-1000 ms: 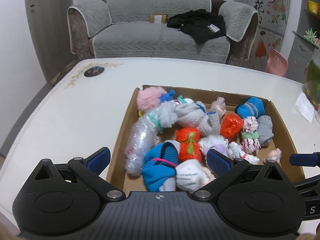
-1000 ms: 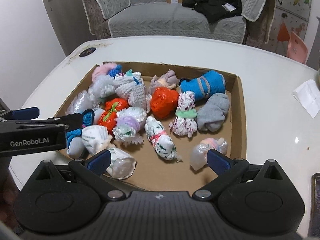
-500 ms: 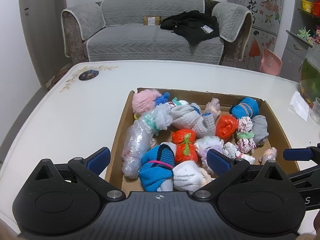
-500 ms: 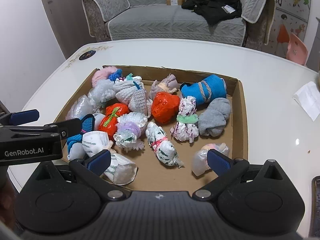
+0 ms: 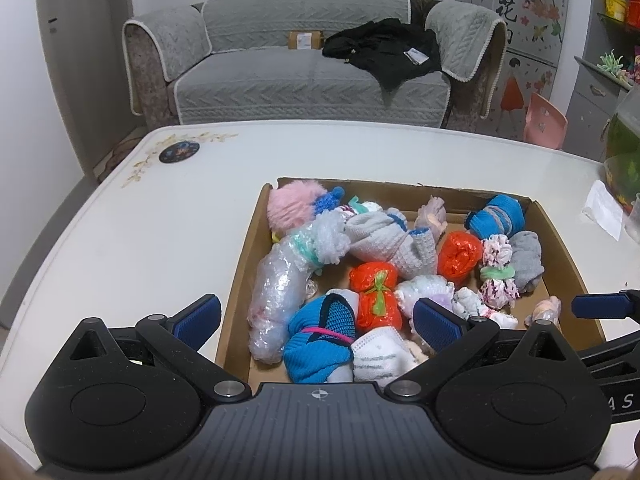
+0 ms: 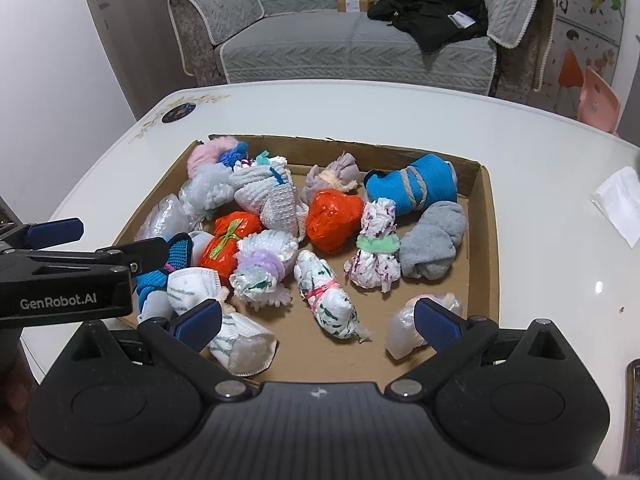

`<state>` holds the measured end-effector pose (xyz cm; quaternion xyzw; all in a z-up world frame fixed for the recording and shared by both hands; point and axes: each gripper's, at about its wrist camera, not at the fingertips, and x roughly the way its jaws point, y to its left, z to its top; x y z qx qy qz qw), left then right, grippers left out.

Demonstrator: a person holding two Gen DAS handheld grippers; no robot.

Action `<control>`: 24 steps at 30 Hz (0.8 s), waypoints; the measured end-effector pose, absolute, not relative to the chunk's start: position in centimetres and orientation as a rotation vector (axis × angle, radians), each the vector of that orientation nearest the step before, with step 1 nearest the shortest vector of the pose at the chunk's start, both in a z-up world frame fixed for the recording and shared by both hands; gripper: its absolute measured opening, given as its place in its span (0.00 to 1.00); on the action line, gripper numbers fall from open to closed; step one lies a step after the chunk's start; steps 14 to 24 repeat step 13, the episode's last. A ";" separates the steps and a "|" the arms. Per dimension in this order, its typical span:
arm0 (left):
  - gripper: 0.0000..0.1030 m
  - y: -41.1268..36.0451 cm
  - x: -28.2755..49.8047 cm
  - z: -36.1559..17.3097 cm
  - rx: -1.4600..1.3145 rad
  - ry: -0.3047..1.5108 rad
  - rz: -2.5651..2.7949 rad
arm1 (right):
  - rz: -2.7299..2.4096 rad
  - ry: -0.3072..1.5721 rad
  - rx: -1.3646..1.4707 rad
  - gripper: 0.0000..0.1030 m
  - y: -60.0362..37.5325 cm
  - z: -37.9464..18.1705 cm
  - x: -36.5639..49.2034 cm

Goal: Organize objects

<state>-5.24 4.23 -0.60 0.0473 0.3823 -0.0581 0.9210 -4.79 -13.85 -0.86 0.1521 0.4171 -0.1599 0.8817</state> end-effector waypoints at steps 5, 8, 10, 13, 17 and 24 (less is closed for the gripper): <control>1.00 4.2 -5.3 -0.3 0.105 0.773 -0.118 | -0.328 0.867 0.315 0.99 -13.9 -0.8 -4.7; 1.00 4.3 -5.3 -0.3 0.099 0.768 -0.118 | -0.321 0.868 0.311 0.99 -13.7 -0.8 -4.7; 1.00 4.4 -5.4 -0.2 0.100 0.758 -0.120 | -0.316 0.868 0.310 0.99 -13.6 -0.7 -4.7; 1.00 4.2 -5.5 -0.2 0.109 0.753 -0.129 | -0.313 0.864 0.306 0.99 -13.6 -0.6 -4.8; 1.00 4.2 -5.5 -0.2 0.109 0.753 -0.129 | -0.313 0.864 0.306 0.99 -13.6 -0.6 -4.8; 1.00 4.2 -5.5 -0.2 0.109 0.753 -0.129 | -0.313 0.864 0.306 0.99 -13.6 -0.6 -4.8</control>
